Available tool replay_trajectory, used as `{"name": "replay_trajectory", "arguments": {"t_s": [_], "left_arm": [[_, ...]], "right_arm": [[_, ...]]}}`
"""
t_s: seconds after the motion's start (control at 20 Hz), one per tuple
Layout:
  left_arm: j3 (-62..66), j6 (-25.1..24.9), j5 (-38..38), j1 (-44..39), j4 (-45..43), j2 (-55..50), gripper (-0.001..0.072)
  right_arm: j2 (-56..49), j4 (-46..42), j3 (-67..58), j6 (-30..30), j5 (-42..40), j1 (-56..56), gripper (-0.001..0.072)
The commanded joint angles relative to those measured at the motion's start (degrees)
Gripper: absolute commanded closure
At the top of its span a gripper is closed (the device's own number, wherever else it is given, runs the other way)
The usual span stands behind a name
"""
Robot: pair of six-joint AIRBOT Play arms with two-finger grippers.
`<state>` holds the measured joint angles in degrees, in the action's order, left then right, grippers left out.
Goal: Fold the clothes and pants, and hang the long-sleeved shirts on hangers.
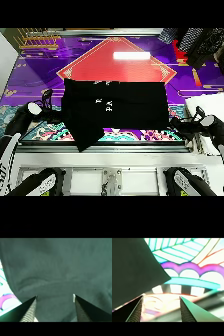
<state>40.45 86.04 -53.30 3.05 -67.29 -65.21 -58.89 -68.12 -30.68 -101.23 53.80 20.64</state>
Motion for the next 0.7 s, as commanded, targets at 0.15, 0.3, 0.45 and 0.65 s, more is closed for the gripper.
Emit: {"name": "replay_trajectory", "arguments": {"t_s": [0.15,0.3,0.45,0.65], "left_arm": [[-3.3,0.0,2.6,-3.8,-0.1,2.1,0.0229],[-3.3,0.4,2.4,-3.8,-0.2,2.1,0.0228],[-3.4,3.8,-0.7,-1.1,-1.3,2.1,0.0229],[-7.4,8.9,-4.0,5.1,-4.5,2.2,0.0228]], "right_arm": [[-4.3,8.4,3.2,-0.6,-11.6,-3.7,0.0222],[-6.4,8.4,3.2,-0.6,-13.3,-7.4,0.0224],[-6.5,8.4,3.2,-0.6,-14.4,-8.9,0.0699],[-6.5,8.4,3.2,-0.5,-14.4,-8.8,0.0702]]}}
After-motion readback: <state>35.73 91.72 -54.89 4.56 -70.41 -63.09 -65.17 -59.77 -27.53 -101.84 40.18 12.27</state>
